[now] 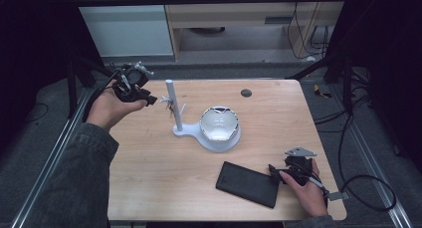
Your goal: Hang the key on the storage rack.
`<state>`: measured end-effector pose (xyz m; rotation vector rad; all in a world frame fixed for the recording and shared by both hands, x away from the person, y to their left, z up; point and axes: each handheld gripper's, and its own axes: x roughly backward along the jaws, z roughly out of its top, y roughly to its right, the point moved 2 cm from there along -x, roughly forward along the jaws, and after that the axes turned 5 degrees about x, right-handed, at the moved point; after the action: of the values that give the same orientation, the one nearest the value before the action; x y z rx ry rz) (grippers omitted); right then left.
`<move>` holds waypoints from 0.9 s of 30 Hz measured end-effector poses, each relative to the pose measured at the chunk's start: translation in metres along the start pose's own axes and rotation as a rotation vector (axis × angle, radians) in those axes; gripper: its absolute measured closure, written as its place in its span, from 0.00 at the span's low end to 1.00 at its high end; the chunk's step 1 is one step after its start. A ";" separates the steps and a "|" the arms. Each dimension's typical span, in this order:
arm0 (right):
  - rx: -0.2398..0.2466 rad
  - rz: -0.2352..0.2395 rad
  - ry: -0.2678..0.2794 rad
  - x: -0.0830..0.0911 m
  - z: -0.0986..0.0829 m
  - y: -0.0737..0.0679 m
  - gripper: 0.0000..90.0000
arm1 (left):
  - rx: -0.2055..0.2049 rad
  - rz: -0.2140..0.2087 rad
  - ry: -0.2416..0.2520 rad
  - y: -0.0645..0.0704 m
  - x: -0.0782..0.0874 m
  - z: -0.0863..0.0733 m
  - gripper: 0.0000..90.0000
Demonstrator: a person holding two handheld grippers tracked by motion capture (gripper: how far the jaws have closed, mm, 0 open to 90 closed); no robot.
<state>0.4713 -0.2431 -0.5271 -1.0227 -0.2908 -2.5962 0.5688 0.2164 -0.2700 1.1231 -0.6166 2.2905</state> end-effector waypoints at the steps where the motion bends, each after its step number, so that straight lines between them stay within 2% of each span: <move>1: 0.000 0.000 0.000 0.000 0.000 0.000 0.00 | -0.001 0.007 0.008 0.003 0.002 -0.004 0.68; 5: 0.000 0.000 0.000 0.000 0.000 0.000 0.00 | -0.014 -0.002 0.024 0.015 0.000 -0.021 0.54; 9: -0.003 0.002 0.000 0.000 0.000 0.000 0.00 | -0.042 0.013 0.014 0.032 -0.006 -0.043 0.39; 16: -0.005 0.004 0.000 0.000 0.000 0.000 0.00 | -0.070 -0.039 0.046 0.065 -0.021 -0.076 0.18; 20: -0.005 0.004 0.000 0.000 0.000 0.000 0.00 | -0.084 -0.071 0.054 0.084 -0.033 -0.089 0.14; 27: -0.005 0.003 0.000 0.000 0.000 0.000 0.00 | -0.107 -0.117 0.061 0.107 -0.049 -0.098 0.14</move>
<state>0.4711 -0.2429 -0.5268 -1.0239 -0.2828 -2.5951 0.4718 0.1805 -0.3827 1.0084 -0.6256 2.1575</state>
